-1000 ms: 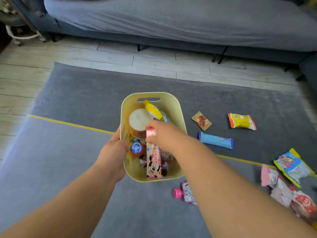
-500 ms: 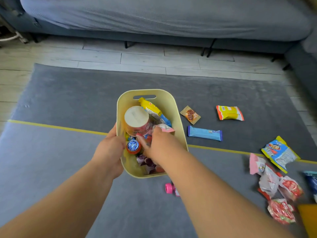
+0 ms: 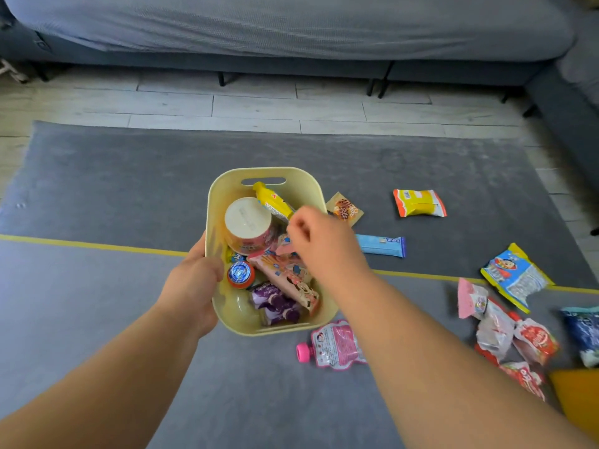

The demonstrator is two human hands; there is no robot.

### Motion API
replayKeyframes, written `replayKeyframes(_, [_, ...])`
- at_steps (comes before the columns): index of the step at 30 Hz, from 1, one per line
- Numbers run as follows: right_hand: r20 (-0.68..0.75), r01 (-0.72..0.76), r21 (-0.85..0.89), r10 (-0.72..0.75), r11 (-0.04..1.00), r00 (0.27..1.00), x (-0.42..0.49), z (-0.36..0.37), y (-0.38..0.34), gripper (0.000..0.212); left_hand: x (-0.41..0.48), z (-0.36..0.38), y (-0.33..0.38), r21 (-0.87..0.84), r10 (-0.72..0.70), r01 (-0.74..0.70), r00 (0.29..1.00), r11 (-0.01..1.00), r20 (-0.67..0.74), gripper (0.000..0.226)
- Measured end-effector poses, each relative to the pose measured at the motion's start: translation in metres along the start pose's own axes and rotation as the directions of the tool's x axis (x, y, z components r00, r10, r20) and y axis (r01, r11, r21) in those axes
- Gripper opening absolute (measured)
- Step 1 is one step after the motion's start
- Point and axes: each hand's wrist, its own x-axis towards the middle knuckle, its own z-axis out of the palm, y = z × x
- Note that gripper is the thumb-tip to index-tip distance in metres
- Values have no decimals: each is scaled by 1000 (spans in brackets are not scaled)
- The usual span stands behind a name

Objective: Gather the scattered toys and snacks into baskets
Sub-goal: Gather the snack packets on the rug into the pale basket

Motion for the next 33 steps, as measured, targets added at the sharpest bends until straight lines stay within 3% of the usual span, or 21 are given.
replayKeyframes(2, [-245, -88, 155, 124, 984, 962, 14, -5, 23, 11, 3, 0, 2, 16, 6, -6, 1000, 1000, 5, 75])
replayKeyframes(4, [-303, -218, 157, 257, 963, 918, 26, -2, 60, 18, 9, 0, 2, 31, -1, 1, 1000, 1000, -16, 75])
replayKeyframes(8, [-55, -428, -141, 425, 893, 904, 36, 27, 131, 47, 23, 0, -2, 41, -15, 17, 999, 999, -43, 77])
replayKeyframes(12, [145, -374, -431, 473, 821, 869, 32, 46, 160, 64, 31, 7, -6, 25, -16, 17, 1000, 1000, -23, 75])
replayKeyframes(15, [145, -302, -520, 431, 799, 890, 26, 53, 173, 60, 34, 11, -10, 20, -27, 27, 1000, 999, -1, 77])
replayKeyframes(18, [86, -230, -589, 343, 775, 935, 21, 53, 173, 43, 36, 15, -13, 36, -45, 45, 999, 998, 5, 76])
replayKeyframes(22, [103, -217, -614, 350, 759, 931, 19, 38, 164, 32, 34, 21, -15, 56, -63, 63, 998, 996, -2, 77])
replayKeyframes(25, [6, -347, -468, 396, 813, 918, 18, 19, 155, 33, 30, 25, -14, 50, -55, 55, 998, 997, 5, 77])
replayKeyframes(27, [-203, -410, -233, 368, 882, 907, 19, 0, 140, 38, 26, 29, -14, 45, -47, 46, 999, 998, 7, 76])
replayKeyframes(30, [-526, -178, -3, 150, 984, 837, 21, -30, 100, 45, 21, 33, -14, 38, -38, 37, 999, 999, 13, 76])
replayKeyframes(33, [-550, 123, -31, -120, 992, 826, 7, -35, 47, 48, 15, 39, -15, 8, -27, 27, 999, 1000, 25, 78])
